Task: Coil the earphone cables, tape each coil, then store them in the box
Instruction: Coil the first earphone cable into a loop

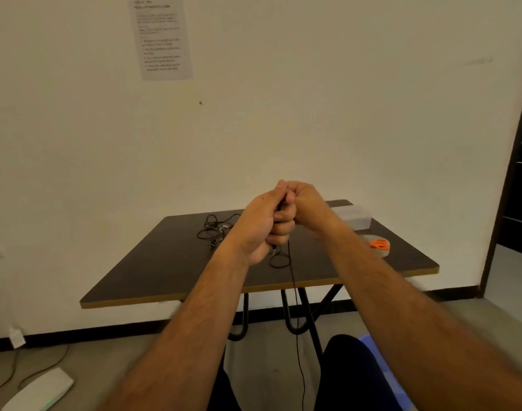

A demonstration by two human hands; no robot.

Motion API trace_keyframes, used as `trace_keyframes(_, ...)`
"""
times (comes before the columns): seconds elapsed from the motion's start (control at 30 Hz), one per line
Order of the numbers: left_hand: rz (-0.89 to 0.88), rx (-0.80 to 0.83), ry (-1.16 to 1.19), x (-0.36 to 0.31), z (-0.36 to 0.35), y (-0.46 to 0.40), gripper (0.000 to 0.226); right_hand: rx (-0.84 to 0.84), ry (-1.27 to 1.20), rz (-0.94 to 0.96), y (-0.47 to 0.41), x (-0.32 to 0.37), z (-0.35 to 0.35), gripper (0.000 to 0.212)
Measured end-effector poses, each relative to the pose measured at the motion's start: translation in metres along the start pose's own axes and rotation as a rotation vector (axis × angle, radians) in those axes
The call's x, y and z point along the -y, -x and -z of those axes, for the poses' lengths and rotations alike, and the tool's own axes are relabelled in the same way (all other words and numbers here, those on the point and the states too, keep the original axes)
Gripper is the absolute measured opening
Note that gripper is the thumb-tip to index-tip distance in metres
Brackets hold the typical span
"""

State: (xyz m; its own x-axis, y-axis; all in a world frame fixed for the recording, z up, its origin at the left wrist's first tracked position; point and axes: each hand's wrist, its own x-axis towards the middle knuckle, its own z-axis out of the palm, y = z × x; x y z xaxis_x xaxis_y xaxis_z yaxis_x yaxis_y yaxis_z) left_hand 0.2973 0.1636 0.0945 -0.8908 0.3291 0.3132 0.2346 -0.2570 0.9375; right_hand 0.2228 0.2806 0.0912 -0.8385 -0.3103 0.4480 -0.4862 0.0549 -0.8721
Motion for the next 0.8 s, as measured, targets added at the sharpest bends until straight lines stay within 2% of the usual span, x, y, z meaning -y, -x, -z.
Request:
trace_keyframes(0.1,-0.025,-0.005,0.078,0.002,0.0,0.007,0.035,0.104,0.094,-0.041,0.022,-0.028,-0.027,0.03)
trace_keyframes(0.27,-0.147,-0.135,0.13,-0.002,0.011,0.012,0.027,0.281,0.037,-0.123,0.066,-0.051,-0.04,0.007)
trace_keyframes(0.37,-0.205,-0.252,0.116,0.0,0.02,0.012,0.028,0.262,0.032,-0.143,0.089,-0.056,-0.05,0.014)
trace_keyframes(0.5,-0.233,-0.354,0.057,0.01,0.031,0.019,0.03,0.246,0.116,-0.086,0.118,-0.054,-0.052,0.011)
trace_keyframes(0.67,-0.219,-0.408,-0.078,0.028,0.034,0.033,0.032,0.227,0.376,-0.005,0.137,-0.049,-0.044,0.016)
trace_keyframes(0.8,-0.205,-0.448,-0.276,0.045,0.035,0.044,0.027,0.234,0.509,0.043,0.147,-0.045,-0.039,0.018)
